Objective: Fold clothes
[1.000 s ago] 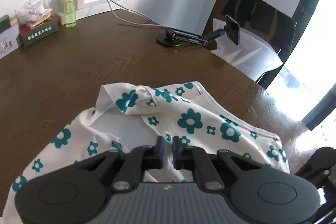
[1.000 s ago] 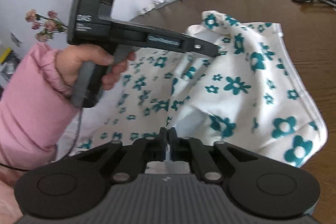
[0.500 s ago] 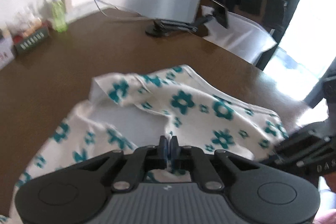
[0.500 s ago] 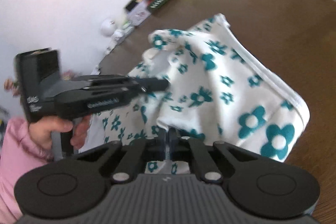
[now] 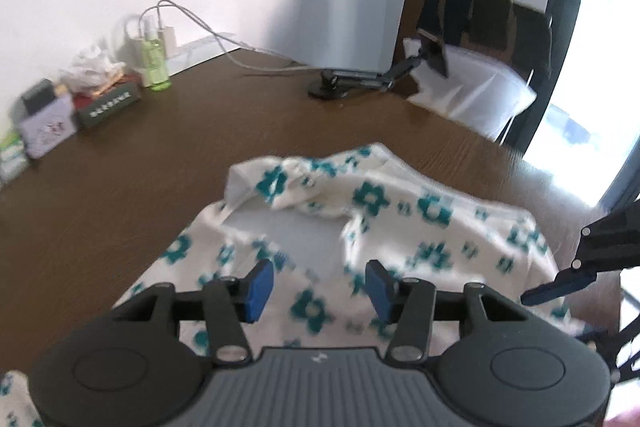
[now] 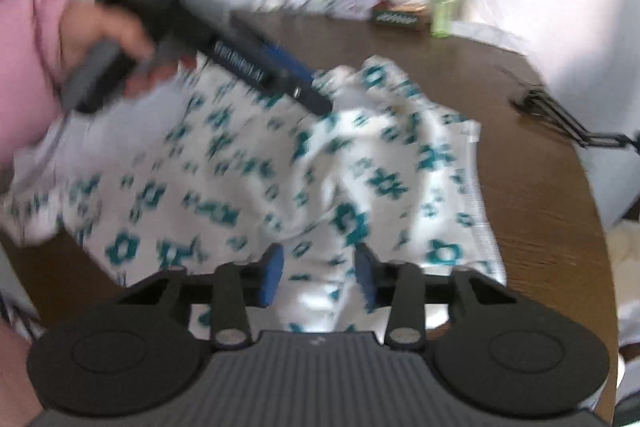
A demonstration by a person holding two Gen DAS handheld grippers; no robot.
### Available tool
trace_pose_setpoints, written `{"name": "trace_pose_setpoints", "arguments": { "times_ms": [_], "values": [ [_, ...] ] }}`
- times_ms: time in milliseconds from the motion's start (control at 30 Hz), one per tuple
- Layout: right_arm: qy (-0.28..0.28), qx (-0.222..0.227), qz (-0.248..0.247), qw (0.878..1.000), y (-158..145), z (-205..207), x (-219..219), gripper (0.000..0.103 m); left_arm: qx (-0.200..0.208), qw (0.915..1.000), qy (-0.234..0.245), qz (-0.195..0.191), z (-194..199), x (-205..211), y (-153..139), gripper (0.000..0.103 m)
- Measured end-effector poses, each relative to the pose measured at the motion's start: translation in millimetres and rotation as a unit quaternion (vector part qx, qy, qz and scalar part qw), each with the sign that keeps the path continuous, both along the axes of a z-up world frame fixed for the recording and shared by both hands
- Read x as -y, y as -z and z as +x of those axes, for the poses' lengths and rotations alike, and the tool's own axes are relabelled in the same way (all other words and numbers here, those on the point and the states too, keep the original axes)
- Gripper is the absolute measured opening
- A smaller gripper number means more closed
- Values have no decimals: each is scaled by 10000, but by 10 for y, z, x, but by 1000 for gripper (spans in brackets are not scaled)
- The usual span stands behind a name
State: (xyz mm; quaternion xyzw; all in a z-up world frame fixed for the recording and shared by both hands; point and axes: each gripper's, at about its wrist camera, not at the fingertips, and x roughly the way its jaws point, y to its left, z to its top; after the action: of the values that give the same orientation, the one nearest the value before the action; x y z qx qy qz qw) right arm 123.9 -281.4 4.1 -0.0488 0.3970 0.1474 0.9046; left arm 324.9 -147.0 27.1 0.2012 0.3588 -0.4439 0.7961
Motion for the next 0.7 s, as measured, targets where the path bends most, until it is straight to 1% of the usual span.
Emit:
{"name": "trace_pose_setpoints", "arguments": {
  "times_ms": [33, 67, 100, 133, 167, 200, 267, 333, 367, 400, 433, 467, 500, 533, 567, 600, 700],
  "values": [
    [-92, -59, -123, 9999, 21, 13, -49, 13, 12, 10000, -2, 96, -20, -26, 31, 45],
    [-89, -83, -195, 9997, 33, 5, -60, 3, 3, 9999, -25, 169, -30, -34, 67, 37],
    [-82, -107, -260, 9996, 43, -2, -68, 1, -10, 9997, -64, 222, -30, -45, 107, 33],
    [38, -136, -134, 9998, 26, -11, -14, 0, -23, 9996, -103, 276, -29, -56, 148, 29],
    [157, -164, -11, 9997, 10, -21, 39, 0, -10, 9994, -134, 318, -29, -59, 197, 29],
    [253, -171, 18, 9995, -1, -49, 69, 0, 4, 9992, -164, 360, -28, -63, 246, 30],
    [441, -187, 74, 9988, -20, -106, 129, 0, 43, 9993, -254, 254, -20, -97, 280, 34],
    [427, -290, 39, 9987, 21, -181, 140, 0, 52, 9992, -317, 243, -20, -112, 283, 34],
    [356, -335, 112, 9987, 8, -199, 129, 0, 82, 9990, -340, 269, -29, -113, 279, 36],
    [285, -374, 191, 9987, -8, -216, 120, 2, 112, 9988, -363, 295, -37, -114, 276, 37],
    [245, -256, 413, 9985, -86, -209, 143, 6, 161, 9985, -395, 341, -56, -119, 262, 39],
    [206, -134, 629, 9977, -164, -201, 166, 16, 166, 9986, -404, 304, -80, -152, 230, 39],
    [208, 70, 700, 9973, -260, -140, 171, 34, 170, 9987, -413, 264, -104, -186, 198, 39],
    [204, 274, 766, 9965, -355, -76, 175, 41, 174, 9987, -421, 224, -128, -221, 165, 39],
    [61, 456, 727, 9963, -440, 38, 133, 41, 157, 9988, -421, 187, -174, -266, 128, 39],
    [-105, 526, 679, 9962, -498, 175, 71, 41, 164, 9991, -348, 185, -252, -316, 100, 39],
    [-458, 288, 457, 9975, -540, 698, -178, 40, 172, 9996, -109, 204, -514, -470, 30, 39]
  ]
}}
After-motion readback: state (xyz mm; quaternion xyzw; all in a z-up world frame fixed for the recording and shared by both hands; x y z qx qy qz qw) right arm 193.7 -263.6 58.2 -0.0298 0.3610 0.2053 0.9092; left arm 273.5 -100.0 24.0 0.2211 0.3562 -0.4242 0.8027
